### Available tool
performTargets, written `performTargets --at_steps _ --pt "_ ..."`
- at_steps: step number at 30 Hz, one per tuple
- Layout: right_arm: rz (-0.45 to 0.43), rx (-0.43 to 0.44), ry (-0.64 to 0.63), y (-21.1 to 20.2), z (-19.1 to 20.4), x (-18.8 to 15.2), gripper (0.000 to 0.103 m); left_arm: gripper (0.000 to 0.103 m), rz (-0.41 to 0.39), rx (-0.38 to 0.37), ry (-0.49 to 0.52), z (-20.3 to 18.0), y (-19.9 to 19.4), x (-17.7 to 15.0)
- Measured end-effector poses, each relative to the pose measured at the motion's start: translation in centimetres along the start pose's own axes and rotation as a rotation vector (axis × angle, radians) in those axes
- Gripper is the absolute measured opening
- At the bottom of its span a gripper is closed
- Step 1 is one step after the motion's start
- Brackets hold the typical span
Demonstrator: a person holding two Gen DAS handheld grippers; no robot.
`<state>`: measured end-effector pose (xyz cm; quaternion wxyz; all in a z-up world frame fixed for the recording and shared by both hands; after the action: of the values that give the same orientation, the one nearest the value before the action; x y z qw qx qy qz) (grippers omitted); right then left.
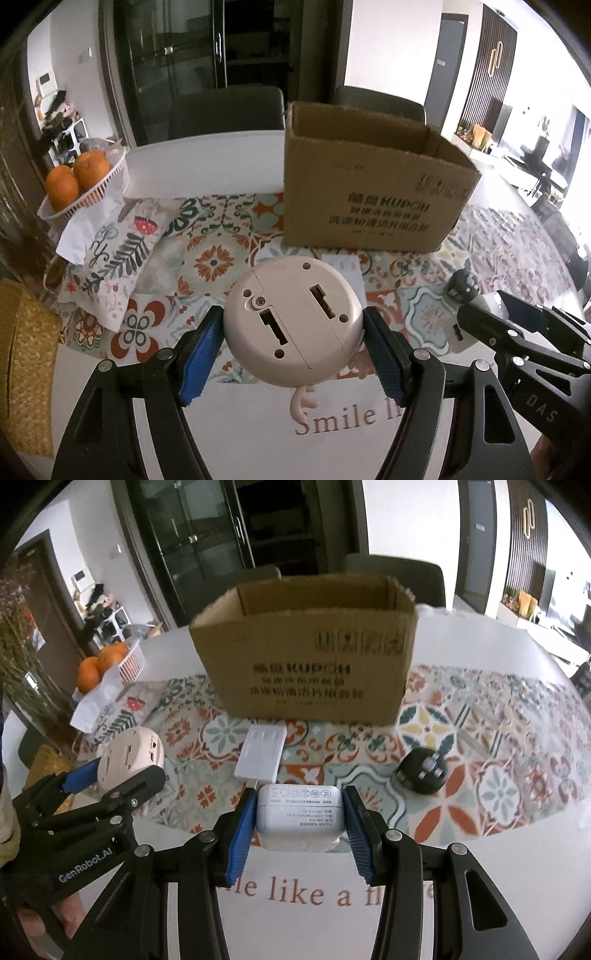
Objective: Organize rigid objects
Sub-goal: 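Lift the pink object and charger cube and carry both over the box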
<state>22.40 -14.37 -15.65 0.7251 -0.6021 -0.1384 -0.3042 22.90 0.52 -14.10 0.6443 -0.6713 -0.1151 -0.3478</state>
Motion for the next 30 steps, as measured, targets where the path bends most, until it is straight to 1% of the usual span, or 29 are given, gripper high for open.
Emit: performTargets --at_steps 10,19,25,30 --pt "-0.09 0.017 -0.013 -2.6 -0.9 3.5 0.047 0.074 -0.054 0.006 0.007 -1.4 -1.5 3.7" --pt "-0.161 0.02 -0.017 -3.8 -1.0 6.5 0.047 0.074 -0.12 0.017 0.031 -1.7 -2.5 7.1" --pt "-0.196 0.034 -0.022 -4.3 -0.5 8.6 0.047 0.074 -0.148 0.014 0.038 -1.3 -2.4 9.3" --pt "-0.212 0.058 -0.018 -4.3 -0.3 10.6 0.047 0.074 -0.152 -0.01 0.042 -1.3 -1.7 11.2"
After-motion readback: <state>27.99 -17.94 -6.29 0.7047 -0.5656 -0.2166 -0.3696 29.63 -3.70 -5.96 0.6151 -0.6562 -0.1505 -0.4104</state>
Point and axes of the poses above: each gripper's, at about its wrist camera, not at the fingertips, and y roughly the way its jaws point, z to its left, x to its top, the point moved 4 cm from there along y, roughly the way its jaws point, and after that the axes turned 11 degrees about y, right-handed, at the moved point
